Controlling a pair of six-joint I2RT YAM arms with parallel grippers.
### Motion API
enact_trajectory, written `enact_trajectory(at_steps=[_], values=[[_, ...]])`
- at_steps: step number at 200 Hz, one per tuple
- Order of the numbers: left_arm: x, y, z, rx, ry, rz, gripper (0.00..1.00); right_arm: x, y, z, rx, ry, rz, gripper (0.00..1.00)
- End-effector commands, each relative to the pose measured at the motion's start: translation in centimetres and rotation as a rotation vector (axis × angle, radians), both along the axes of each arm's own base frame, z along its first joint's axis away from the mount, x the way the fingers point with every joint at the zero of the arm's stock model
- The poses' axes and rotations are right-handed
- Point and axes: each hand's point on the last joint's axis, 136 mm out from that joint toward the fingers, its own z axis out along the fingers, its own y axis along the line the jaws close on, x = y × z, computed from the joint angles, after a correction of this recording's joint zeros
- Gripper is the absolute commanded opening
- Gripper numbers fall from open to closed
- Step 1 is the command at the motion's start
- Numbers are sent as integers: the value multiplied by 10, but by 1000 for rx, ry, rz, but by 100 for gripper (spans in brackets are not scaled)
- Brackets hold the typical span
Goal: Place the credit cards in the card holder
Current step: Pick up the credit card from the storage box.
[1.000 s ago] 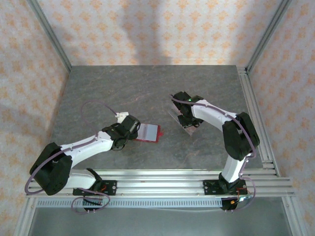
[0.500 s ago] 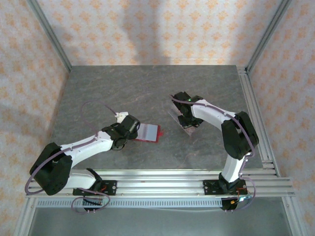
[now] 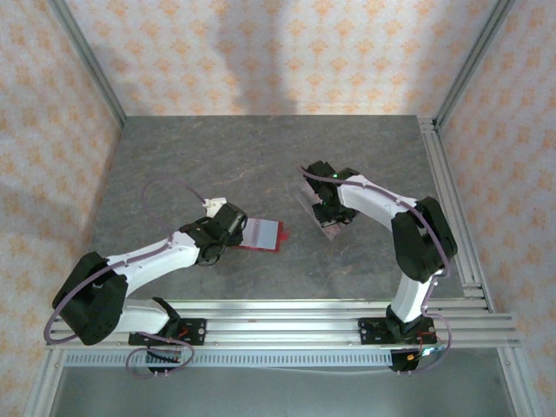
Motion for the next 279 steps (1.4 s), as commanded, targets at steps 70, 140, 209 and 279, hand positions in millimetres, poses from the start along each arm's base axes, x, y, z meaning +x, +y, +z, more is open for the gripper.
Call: enact_trajectory(at_steps=[70,140,209,279], values=[[7,1,10,-1,-28,18,68,-8,8,-8,62,74,5,16],[7,0,10,-9,-32,17,68,-7,6,0,107,68,-14,11],[7,-1,10,-11,-31,14,68,-4,10,9,130,65,-9,3],[6,-1,10,-10,-25,8,68,-2,13,27,146,51,2,0]])
